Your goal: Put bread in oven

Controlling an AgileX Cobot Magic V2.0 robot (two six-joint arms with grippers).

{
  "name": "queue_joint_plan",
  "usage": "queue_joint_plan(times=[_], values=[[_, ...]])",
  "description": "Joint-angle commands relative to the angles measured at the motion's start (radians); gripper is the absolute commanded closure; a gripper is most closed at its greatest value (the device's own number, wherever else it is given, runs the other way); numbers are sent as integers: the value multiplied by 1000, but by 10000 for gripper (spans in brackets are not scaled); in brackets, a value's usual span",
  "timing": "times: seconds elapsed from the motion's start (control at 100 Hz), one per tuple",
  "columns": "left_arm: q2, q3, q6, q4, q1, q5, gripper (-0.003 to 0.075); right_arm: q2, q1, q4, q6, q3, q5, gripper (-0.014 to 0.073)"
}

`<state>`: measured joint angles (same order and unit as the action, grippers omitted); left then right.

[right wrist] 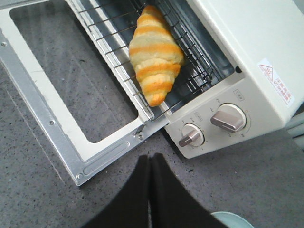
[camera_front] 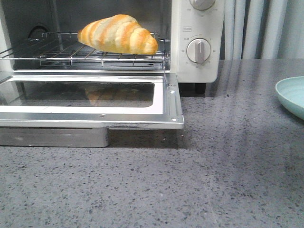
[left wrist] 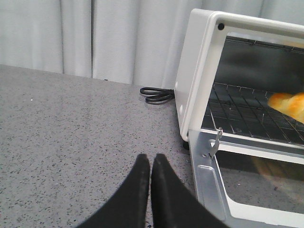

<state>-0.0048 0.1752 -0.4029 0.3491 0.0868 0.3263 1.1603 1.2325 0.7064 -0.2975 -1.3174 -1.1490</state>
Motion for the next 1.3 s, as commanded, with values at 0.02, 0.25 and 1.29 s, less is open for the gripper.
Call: queue_joint_plan(times=[0.02,0.25,1.29], values=[[-27,27,1,-1,-6,-77,741,-75,-79,-20,-6,98,192,670],[-27,27,1,-1,-6,-77,741,-210,-285,-233,-6,442,558,670],[-27,27,1,-1,-6,-77,741,-559,-697,-684,350,1306,1693,670]])
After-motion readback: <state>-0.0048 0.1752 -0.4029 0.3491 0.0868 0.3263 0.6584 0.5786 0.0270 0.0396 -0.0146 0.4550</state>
